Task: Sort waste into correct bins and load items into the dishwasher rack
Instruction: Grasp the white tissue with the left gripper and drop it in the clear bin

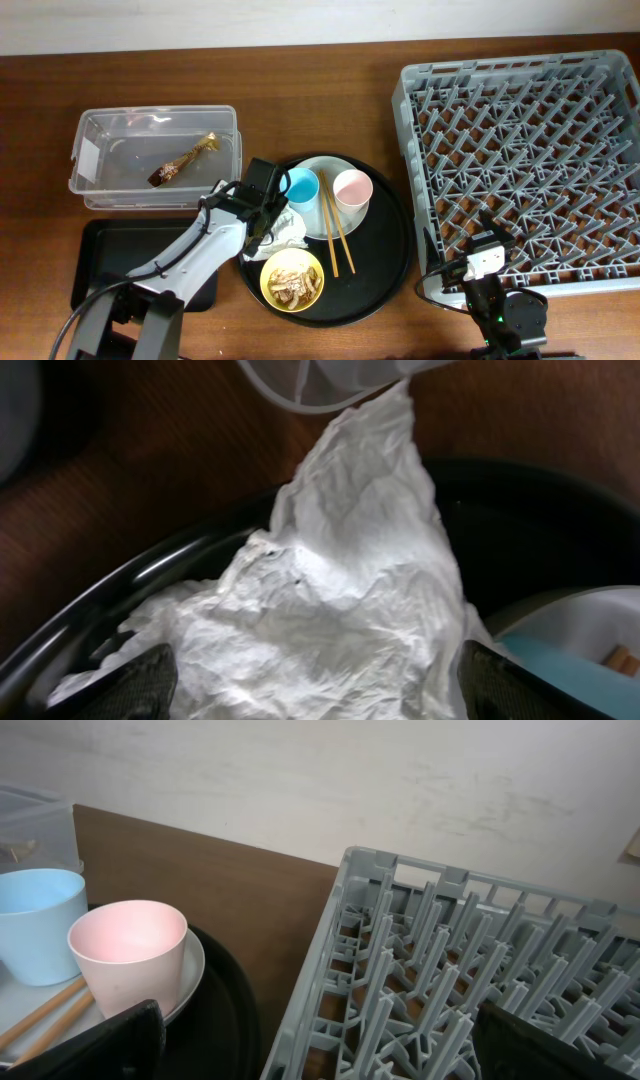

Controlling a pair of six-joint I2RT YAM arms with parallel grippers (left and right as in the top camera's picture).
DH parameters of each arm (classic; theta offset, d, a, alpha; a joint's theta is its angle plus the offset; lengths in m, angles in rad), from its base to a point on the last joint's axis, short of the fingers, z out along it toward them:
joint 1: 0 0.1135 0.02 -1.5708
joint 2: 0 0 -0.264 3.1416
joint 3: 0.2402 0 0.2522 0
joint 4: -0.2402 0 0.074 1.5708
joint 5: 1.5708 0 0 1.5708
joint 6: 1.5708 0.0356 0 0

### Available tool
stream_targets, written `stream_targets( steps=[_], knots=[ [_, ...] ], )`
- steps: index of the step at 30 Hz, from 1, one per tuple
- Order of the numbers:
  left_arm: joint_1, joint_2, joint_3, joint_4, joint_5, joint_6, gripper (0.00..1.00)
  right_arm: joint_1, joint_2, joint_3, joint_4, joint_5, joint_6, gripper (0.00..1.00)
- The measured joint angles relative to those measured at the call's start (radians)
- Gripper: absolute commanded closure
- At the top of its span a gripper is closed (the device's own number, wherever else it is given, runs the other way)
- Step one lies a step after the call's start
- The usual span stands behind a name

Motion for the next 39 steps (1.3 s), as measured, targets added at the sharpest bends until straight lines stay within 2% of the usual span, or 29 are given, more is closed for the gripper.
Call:
stream_targets(
  steps=[1, 6, 8, 10, 12, 13, 15, 16, 17, 22, 25, 27, 31, 32, 33, 34, 39],
  knots=[
    [0.0, 0.004, -0.001, 0.012, -0.004, 0.0, 0.18, 0.0, 0.0, 0.0, 0.0, 0.0, 0.0, 0.01],
    [0.0, 0.006, -0.002, 0.013, -0.006, -0.003, 0.19, 0.0, 0.0, 0.0, 0.0, 0.0, 0.001, 0.01],
    [0.0, 0.006, -0.002, 0.013, -0.006, -0.003, 0.05, 0.0, 0.0, 0.0, 0.0, 0.0, 0.0, 0.01],
    [0.0, 0.003, -0.002, 0.011, -0.002, 0.012, 0.04, 0.0, 0.0, 0.0, 0.0, 0.0, 0.0, 0.01],
    [0.001, -0.071, -0.014, -0.007, 0.021, 0.045, 0.04, 0.0, 0.0, 0.0, 0.0, 0.0, 0.0, 0.01],
    [0.001, -0.161, -0.015, -0.035, 0.016, 0.054, 0.04, 0.0, 0.0, 0.0, 0.0, 0.0, 0.0, 0.01],
    [0.001, -0.274, -0.012, -0.131, 0.018, 0.062, 0.11, 0.0, 0.0, 0.0, 0.0, 0.0, 0.0, 0.01],
    [0.001, -0.271, -0.016, -0.162, 0.039, 0.064, 0.16, 0.0, 0.0, 0.0, 0.0, 0.0, 0.0, 0.01],
    [-0.003, -0.257, -0.032, -0.171, 0.066, 0.065, 0.16, 0.0, 0.0, 0.0, 0.0, 0.0, 0.0, 0.01],
    [-0.022, -0.13, -0.103, 0.01, 0.092, 0.066, 0.15, 0.0, 0.0, 0.0, 0.0, 0.0, 0.0, 0.01],
    [-0.022, -0.067, -0.104, 0.041, 0.077, 0.065, 0.15, 0.0, 0.0, 0.0, 0.0, 0.0, 0.0, 0.01],
    [-0.023, -0.043, -0.104, 0.07, 0.064, 0.064, 0.4, 0.0, 0.0, 0.0, 0.0, 0.0, 0.0, 0.01],
    [-0.023, -0.025, -0.103, 0.074, 0.055, 0.063, 0.66, 0.0, 0.0, 0.0, 0.0, 0.0, 0.0, 0.01],
    [-0.023, -0.023, -0.103, 0.074, 0.059, 0.064, 0.78, 0.0, 0.0, 0.0, 0.0, 0.0, 0.0, 0.01],
    [-0.023, -0.019, -0.103, 0.074, 0.063, 0.063, 0.93, 0.0, 0.0, 0.0, 0.0, 0.0, 0.0, 0.01],
    [-0.023, -0.018, -0.103, 0.076, 0.064, 0.063, 0.99, 0.0, 0.0, 0.0, 0.0, 0.0, 0.0, 0.01],
    [-0.023, -0.067, -0.106, 0.072, 0.076, 0.089, 0.99, 0.0, 0.0, 0.0, 0.0, 0.0, 0.0, 0.01]
  ],
)
